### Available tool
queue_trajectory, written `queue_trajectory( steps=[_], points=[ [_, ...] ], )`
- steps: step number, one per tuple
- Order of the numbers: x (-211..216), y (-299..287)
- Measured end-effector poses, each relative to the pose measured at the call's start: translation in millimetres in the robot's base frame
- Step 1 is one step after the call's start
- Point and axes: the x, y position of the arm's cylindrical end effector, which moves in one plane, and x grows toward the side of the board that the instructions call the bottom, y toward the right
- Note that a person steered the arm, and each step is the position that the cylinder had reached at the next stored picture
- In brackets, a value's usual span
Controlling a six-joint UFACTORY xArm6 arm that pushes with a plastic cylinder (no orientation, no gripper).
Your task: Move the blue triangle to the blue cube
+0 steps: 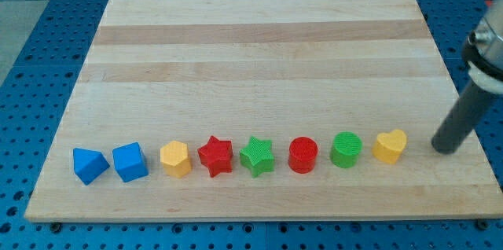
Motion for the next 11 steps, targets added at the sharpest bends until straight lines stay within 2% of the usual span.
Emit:
queue_trajectory(
  steps=[1, 2, 4, 8, 11],
  points=[
    [44, -53],
    [68, -111],
    [69, -124],
    [69, -301],
    [68, -412]
  ],
)
